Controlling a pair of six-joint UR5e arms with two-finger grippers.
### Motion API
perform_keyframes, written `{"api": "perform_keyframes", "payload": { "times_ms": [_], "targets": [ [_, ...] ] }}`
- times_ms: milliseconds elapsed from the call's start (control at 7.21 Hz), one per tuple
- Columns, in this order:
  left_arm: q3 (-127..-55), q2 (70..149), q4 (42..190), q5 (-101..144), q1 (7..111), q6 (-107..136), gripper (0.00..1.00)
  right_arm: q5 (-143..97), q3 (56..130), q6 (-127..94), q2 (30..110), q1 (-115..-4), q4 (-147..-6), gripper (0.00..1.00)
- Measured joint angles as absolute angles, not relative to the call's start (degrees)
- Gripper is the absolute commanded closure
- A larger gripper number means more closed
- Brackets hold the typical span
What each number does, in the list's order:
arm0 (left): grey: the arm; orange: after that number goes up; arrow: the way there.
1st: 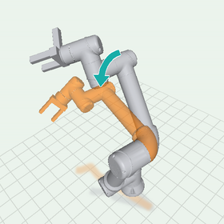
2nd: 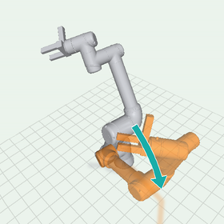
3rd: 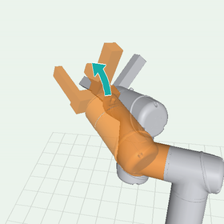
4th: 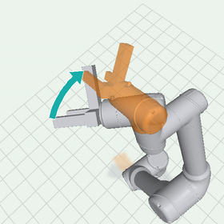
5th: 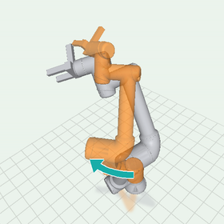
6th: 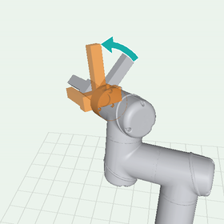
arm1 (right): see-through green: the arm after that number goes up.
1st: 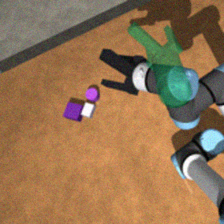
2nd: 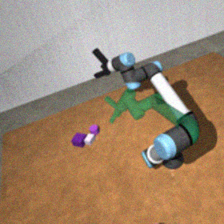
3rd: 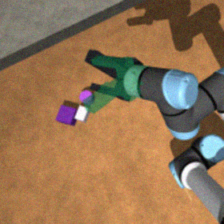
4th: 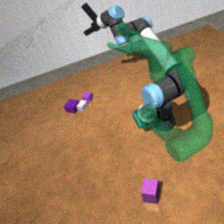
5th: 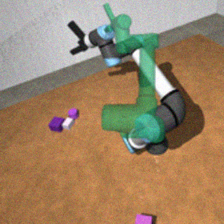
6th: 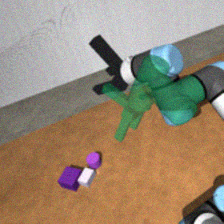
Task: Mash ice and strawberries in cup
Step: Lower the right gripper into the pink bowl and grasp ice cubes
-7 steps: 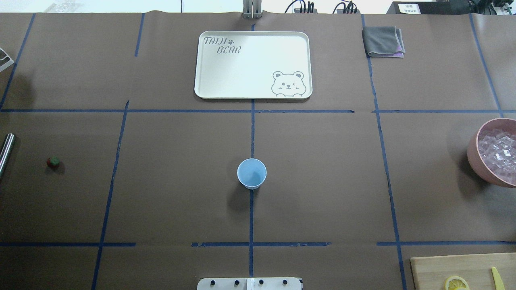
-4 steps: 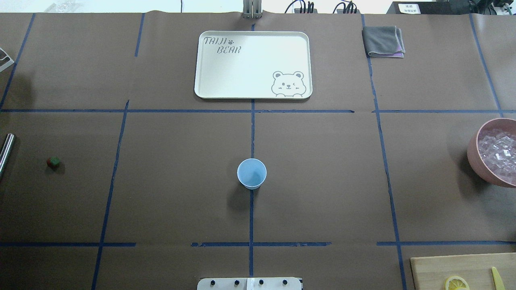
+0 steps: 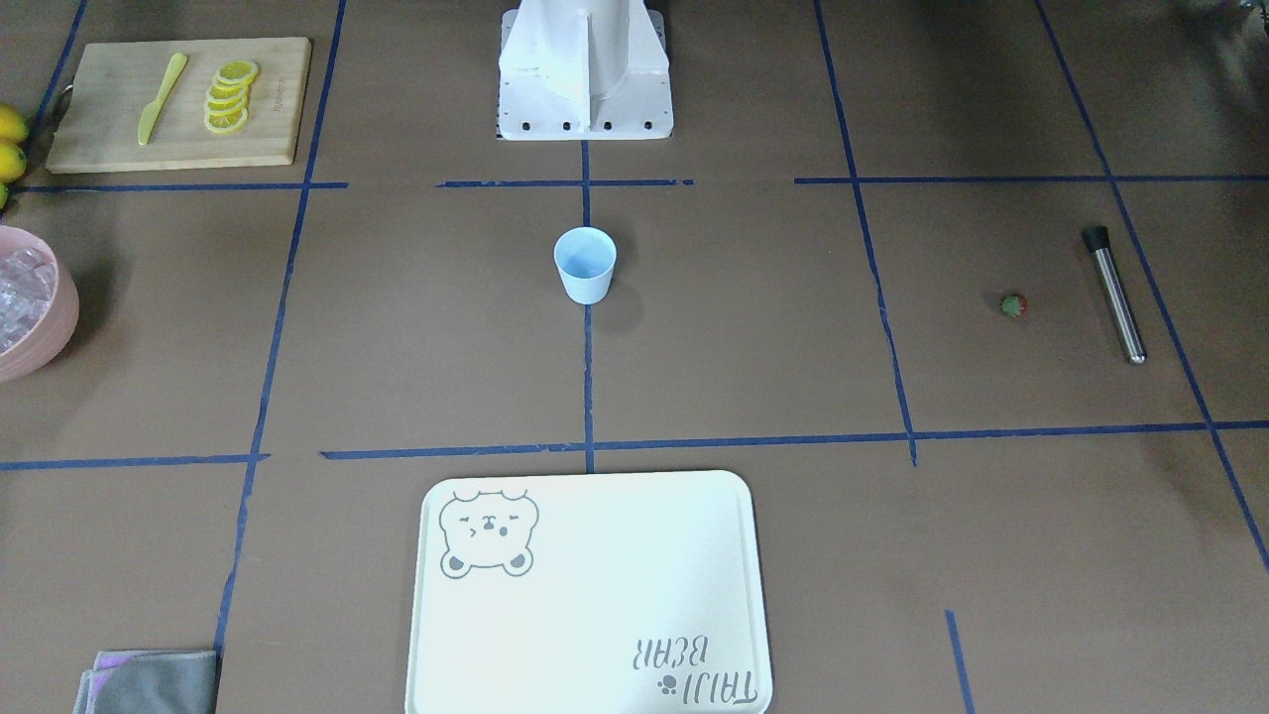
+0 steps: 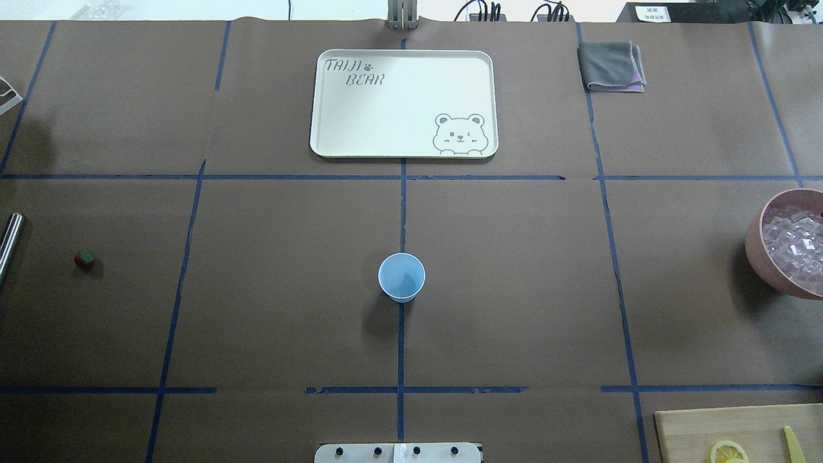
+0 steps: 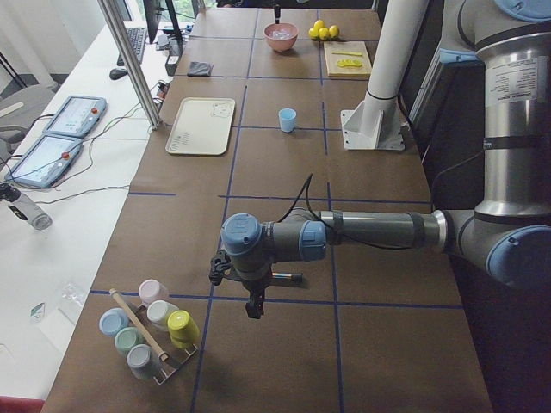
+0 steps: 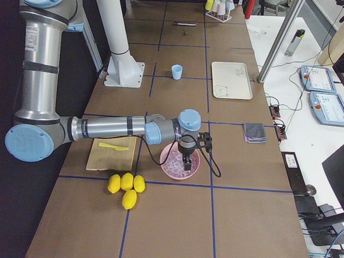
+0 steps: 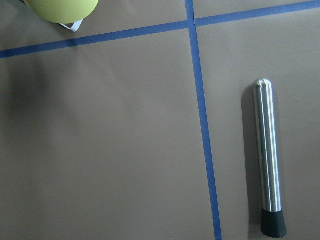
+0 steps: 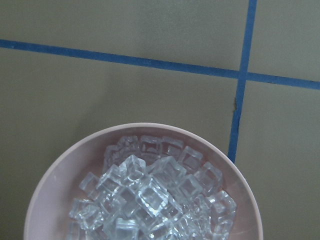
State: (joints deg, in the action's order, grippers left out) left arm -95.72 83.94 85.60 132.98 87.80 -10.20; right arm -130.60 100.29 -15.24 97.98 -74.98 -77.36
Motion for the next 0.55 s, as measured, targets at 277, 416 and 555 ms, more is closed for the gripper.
{"api": "perform_keyframes", "payload": {
  "times_ms": [277, 416, 555],
  "targets": [
    [-95.7, 83.9, 85.6, 133.0, 87.8, -10.2, 0.00, -129.9, 98.6, -18.4, 97.8, -73.1, -73.7, 0.01],
    [-95.7, 83.9, 85.5, 133.0, 87.7, -10.2, 0.00, -129.3, 97.7, -21.0, 97.8, -71.7, -70.9, 0.01],
    [-95.6, 83.9, 85.5, 133.0, 87.7, -10.2, 0.00, -128.1, 96.6, -22.9, 97.7, -70.5, -68.3, 0.01]
  ]
}}
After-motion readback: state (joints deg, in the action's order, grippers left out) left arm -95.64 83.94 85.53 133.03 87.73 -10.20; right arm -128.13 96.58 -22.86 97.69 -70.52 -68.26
